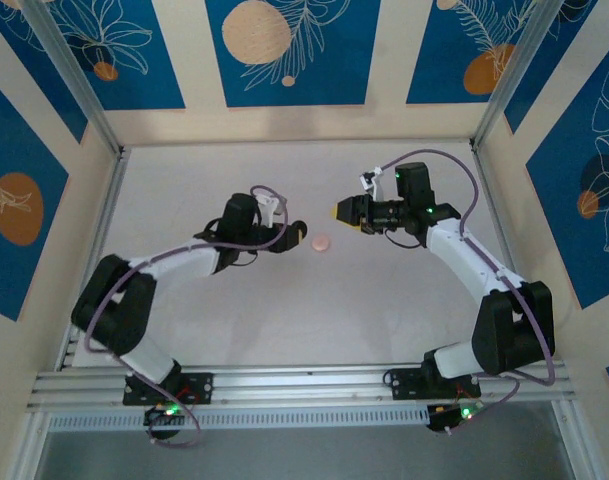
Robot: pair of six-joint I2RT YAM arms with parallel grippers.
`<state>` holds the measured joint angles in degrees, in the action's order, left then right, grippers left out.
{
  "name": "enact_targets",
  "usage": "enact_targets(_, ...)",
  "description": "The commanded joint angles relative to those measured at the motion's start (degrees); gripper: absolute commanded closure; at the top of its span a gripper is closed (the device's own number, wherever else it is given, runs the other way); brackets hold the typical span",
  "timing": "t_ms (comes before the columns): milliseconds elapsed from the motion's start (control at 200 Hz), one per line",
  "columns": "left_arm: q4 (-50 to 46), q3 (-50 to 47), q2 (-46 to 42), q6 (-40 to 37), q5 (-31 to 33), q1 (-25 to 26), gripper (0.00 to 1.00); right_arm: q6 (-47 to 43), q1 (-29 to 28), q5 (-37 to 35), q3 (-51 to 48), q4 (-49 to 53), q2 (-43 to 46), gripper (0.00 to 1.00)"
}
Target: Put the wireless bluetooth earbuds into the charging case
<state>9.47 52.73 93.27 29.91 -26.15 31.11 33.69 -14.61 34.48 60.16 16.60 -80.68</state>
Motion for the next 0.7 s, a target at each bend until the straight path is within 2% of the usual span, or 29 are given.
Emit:
enact_targets(0,-8.0,5.5,4.6,6.5,-2.6,-0.6,0.77,0.0,0.1,-0.7,-0.8,2.3,-0.8,0.53)
enact_targets(205,-15.9,11.0,10.2,6.2,-2.4,-1.1,0.74,-2.3,0.4,-0.7,-0.7,4.0,-2.1,0.53)
enact_targets(395,-22.5,13.7,11.3,5.1,-0.3,-2.4,0.71,-3.5,1.3,-0.2,-0.9,4.5,-3.0,0.53)
enact_targets(610,-26.7,15.3,13.8,4.5,-1.4,-4.3,0.70,-4.5,2.7,0.7,-0.8,4.6,-4.2,0.54)
enact_targets(695,-29.9,16.7,14.0,2.8,0.2,-5.0,0.66,-5.0,3.7,0.7,-0.9,4.7,-4.0,0.54)
